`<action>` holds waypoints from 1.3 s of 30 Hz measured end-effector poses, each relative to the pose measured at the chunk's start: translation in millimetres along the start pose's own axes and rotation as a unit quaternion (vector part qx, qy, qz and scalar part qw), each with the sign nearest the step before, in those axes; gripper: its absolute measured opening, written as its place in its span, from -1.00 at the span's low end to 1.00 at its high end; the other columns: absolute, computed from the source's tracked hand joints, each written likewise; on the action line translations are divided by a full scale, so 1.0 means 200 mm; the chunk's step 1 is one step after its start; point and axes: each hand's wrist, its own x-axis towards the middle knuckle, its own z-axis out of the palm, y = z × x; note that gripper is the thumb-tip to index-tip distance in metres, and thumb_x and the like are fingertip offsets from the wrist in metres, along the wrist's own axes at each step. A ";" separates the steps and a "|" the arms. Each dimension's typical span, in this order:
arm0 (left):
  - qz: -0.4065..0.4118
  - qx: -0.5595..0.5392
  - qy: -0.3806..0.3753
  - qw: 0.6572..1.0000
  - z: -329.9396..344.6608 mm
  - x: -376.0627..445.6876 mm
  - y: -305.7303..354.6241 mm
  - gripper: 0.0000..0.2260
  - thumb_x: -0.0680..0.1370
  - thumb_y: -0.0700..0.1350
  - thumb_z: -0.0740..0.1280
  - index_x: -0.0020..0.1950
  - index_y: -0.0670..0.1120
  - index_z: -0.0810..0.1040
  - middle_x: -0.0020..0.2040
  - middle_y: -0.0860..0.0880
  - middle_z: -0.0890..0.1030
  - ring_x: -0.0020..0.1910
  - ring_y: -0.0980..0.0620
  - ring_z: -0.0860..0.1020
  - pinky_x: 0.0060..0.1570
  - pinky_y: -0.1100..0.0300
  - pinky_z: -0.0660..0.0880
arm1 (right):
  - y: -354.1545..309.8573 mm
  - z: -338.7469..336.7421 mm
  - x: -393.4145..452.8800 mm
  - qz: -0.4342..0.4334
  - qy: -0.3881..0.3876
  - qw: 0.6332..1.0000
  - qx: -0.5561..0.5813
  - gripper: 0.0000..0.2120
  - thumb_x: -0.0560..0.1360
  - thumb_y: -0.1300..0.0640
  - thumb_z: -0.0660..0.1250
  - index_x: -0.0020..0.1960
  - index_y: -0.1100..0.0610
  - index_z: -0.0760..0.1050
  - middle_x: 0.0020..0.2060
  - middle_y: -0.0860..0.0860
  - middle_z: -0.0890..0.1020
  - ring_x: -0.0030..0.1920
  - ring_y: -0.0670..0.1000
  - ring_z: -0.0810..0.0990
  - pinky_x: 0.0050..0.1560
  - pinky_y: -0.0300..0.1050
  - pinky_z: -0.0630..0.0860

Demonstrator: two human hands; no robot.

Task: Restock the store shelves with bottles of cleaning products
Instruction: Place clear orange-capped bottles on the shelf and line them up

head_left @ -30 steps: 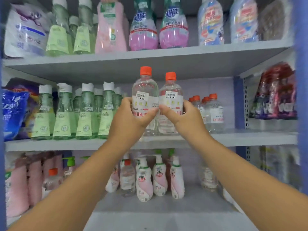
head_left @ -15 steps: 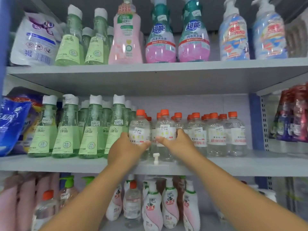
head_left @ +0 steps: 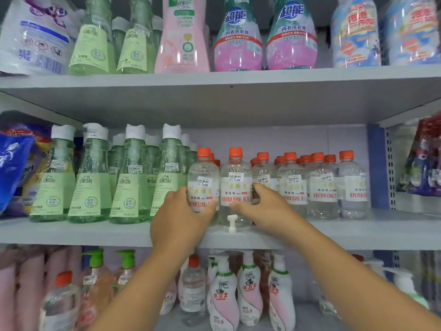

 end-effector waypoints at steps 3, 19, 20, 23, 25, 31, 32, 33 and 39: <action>-0.009 -0.005 0.002 1.000 0.00 0.00 0.00 -0.43 0.43 0.43 0.32 0.27 0.09 0.48 0.06 0.09 0.54 -0.03 0.03 0.57 -0.12 0.08 0.54 | -0.02 0.00 -0.01 -0.005 -0.001 1.000 -0.002 -0.61 0.46 -0.15 0.47 0.23 -0.12 0.49 0.04 -0.21 0.64 0.04 -0.14 0.62 0.14 0.02 0.62; -0.048 -0.037 0.008 0.998 0.00 -0.01 0.01 -0.37 0.42 0.40 0.38 0.35 0.05 0.47 -0.01 0.24 0.50 -0.10 0.19 0.51 -0.28 0.25 0.36 | 0.00 0.00 0.02 -0.001 0.000 1.000 -0.027 -0.54 0.41 -0.17 0.46 0.23 -0.07 0.43 0.09 -0.13 0.57 0.03 -0.09 0.58 0.09 -0.02 0.58; -0.050 -0.037 0.005 0.998 0.00 -0.01 0.01 -0.36 0.42 0.40 0.38 0.36 0.05 0.47 0.01 0.23 0.51 -0.08 0.18 0.52 -0.25 0.24 0.38 | 0.00 0.00 0.02 -0.005 0.003 0.999 -0.038 -0.54 0.41 -0.18 0.45 0.22 -0.07 0.43 0.08 -0.13 0.57 0.03 -0.08 0.58 0.11 0.00 0.58; -0.041 -0.030 -0.019 0.999 -0.03 -0.03 0.03 -0.38 0.45 0.37 0.38 0.37 0.02 0.45 0.04 0.20 0.54 -0.04 0.16 0.52 -0.16 0.22 0.40 | -0.01 0.00 0.01 -0.015 0.014 0.998 -0.052 -0.57 0.42 -0.18 0.45 0.20 -0.04 0.44 0.06 -0.12 0.57 0.02 -0.07 0.58 0.09 0.01 0.59; -0.022 -0.022 -0.040 0.999 -0.07 -0.07 0.01 -0.42 0.49 0.31 0.38 0.39 0.00 0.45 0.13 0.15 0.58 0.03 0.13 0.54 -0.08 0.20 0.44 | -0.02 0.00 -0.02 -0.026 0.019 0.998 -0.053 -0.58 0.44 -0.16 0.44 0.21 -0.04 0.45 0.09 -0.11 0.59 0.02 -0.07 0.59 0.07 -0.01 0.59; 0.073 -0.042 -0.029 0.996 -0.20 -0.27 -0.22 -0.51 0.56 0.20 0.37 0.40 -0.02 0.50 0.27 0.04 0.59 0.27 0.01 0.50 0.32 0.05 0.44 | -0.05 0.03 -0.24 -0.029 0.076 0.986 -0.144 -0.50 0.59 -0.14 0.28 0.46 0.03 0.34 0.34 -0.04 0.51 0.28 0.07 0.51 0.09 -0.05 0.41; 0.086 -0.052 -0.019 0.995 -0.21 -0.33 -0.28 -0.51 0.55 0.19 0.38 0.40 -0.02 0.50 0.30 0.05 0.57 0.32 0.02 0.46 0.38 0.02 0.39 | -0.04 0.07 -0.31 -0.032 0.109 0.982 -0.149 -0.47 0.60 -0.14 0.26 0.49 0.04 0.30 0.38 0.00 0.48 0.33 0.09 0.48 0.17 0.00 0.42; 0.094 -0.071 -0.010 0.993 -0.22 -0.39 -0.36 -0.52 0.55 0.18 0.39 0.39 -0.01 0.51 0.34 0.07 0.54 0.36 0.04 0.43 0.43 0.03 0.35 | -0.03 0.13 -0.38 -0.038 0.143 0.978 -0.145 -0.45 0.61 -0.12 0.26 0.53 0.06 0.27 0.41 0.02 0.44 0.39 0.10 0.42 0.28 0.04 0.40; -0.032 -0.139 0.040 0.989 -0.28 -0.62 -1.09 -0.59 0.52 0.06 0.47 0.33 0.06 0.49 0.26 0.11 0.49 0.28 0.10 0.44 0.32 -0.02 0.45 | 0.06 0.92 -0.73 -0.113 0.194 0.974 -0.034 -0.46 0.57 0.09 0.35 0.52 0.08 0.31 0.46 -0.03 0.33 0.50 0.00 0.27 0.48 -0.05 0.26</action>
